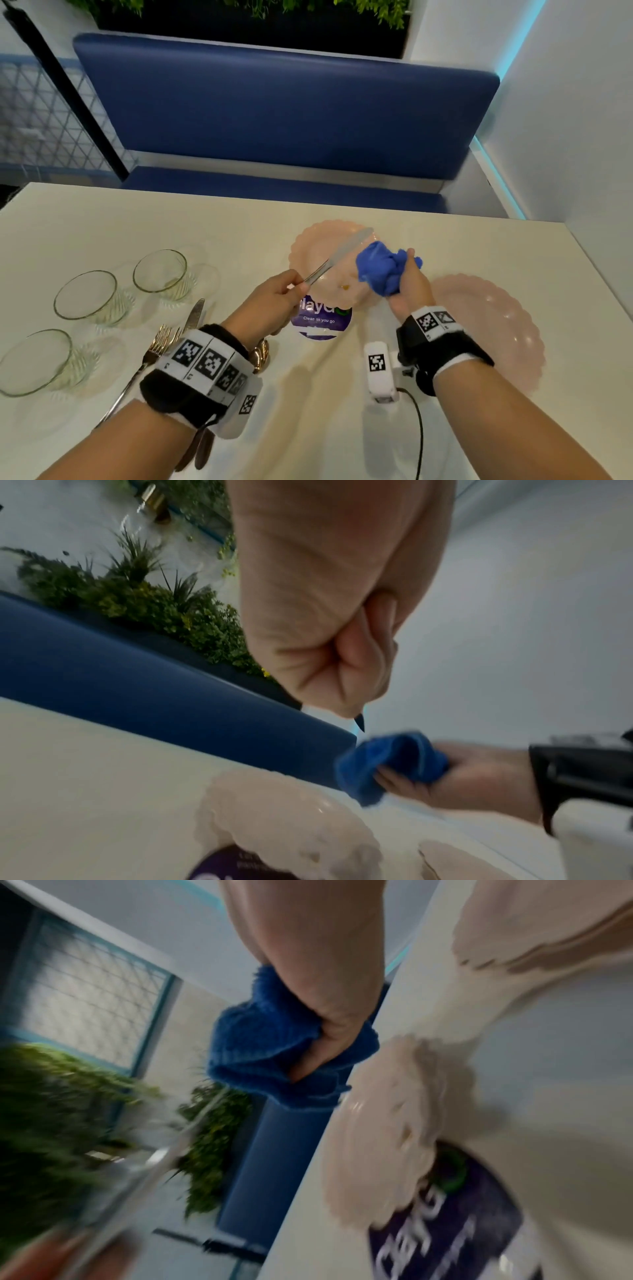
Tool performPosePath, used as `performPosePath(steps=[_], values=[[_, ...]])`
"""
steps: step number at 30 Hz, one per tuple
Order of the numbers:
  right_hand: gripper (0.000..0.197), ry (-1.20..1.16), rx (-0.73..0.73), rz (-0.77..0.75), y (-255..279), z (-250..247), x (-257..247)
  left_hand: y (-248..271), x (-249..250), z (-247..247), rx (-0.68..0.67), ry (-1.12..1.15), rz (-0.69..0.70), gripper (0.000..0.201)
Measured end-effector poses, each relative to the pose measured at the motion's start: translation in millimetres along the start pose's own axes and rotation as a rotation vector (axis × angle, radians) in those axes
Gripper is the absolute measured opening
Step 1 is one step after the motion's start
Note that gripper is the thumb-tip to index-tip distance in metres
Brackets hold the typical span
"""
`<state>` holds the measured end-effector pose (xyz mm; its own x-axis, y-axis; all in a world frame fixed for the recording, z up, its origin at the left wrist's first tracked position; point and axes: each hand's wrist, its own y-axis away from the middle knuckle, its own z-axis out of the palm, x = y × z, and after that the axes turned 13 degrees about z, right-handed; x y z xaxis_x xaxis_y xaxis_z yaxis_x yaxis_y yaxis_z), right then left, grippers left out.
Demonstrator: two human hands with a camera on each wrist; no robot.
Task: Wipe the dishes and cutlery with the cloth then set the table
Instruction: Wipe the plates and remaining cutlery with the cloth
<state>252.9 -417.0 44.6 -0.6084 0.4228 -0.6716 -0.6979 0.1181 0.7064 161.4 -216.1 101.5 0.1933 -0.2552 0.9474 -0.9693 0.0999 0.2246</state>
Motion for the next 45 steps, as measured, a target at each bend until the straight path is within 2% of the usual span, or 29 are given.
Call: performPosePath(steps=[3,5,7,9,11,12,13,15,17,20,23,26,29,30,32,35,38,40,45], values=[[0.031,0.031,-0.264,0.076,26,22,19,-5,-10,27,-0.001,-0.009,-0.006,0.024],[0.027,0.171,-0.294,0.053,40,36,31,-7,-15,38,0.049,0.099,-0.024,0.030],[0.027,0.213,-0.326,0.040,53,43,40,-9,-18,39,0.106,0.267,-0.086,0.038],[0.027,0.230,-0.390,0.035,59,43,47,-5,-22,35,0.089,0.422,-0.160,0.037],[0.028,0.274,-0.444,0.026,67,41,49,7,-22,30,0.040,0.489,-0.195,0.027],[0.026,0.297,-0.470,0.015,70,40,48,13,-25,27,0.030,0.477,-0.190,0.029],[0.026,0.339,-0.493,-0.007,74,41,48,16,-26,22,0.050,0.457,-0.159,0.040],[0.025,0.514,-0.516,-0.073,83,43,52,20,-27,9,0.128,0.454,-0.060,0.054],[0.022,0.665,-0.573,-0.134,95,49,61,22,-23,-1,0.154,0.499,0.023,0.041],[0.014,0.787,-0.625,-0.189,108,59,78,29,-26,-10,0.287,0.542,0.008,0.018],[0.009,0.938,-0.631,-0.233,114,65,96,40,-36,-21,0.382,0.580,-0.053,0.016],[0.007,1.056,-0.711,-0.190,122,63,118,46,-48,-47,0.507,0.481,-0.090,0.020],[0.027,1.075,-0.688,-0.140,118,59,126,54,-53,-85,0.585,0.590,-0.043,0.023],[0.034,1.035,-0.637,-0.119,113,57,125,57,-56,-98,0.592,0.574,-0.029,0.023],[0.049,0.891,-0.501,-0.045,103,56,114,65,-64,-116,0.546,0.315,-0.041,0.022],[0.044,0.642,-0.428,0.037,96,54,88,76,-89,-121,0.409,-0.166,-0.113,0.018],[0.043,0.555,-0.423,0.013,93,49,66,78,-115,-112,0.288,-0.419,-0.168,0.017],[0.042,0.547,-0.424,0.003,93,45,58,74,-126,-107,0.260,-0.535,-0.181,0.020],[0.023,0.479,-0.465,0.004,95,34,43,60,-129,-94,0.399,-0.554,-0.236,0.021]])
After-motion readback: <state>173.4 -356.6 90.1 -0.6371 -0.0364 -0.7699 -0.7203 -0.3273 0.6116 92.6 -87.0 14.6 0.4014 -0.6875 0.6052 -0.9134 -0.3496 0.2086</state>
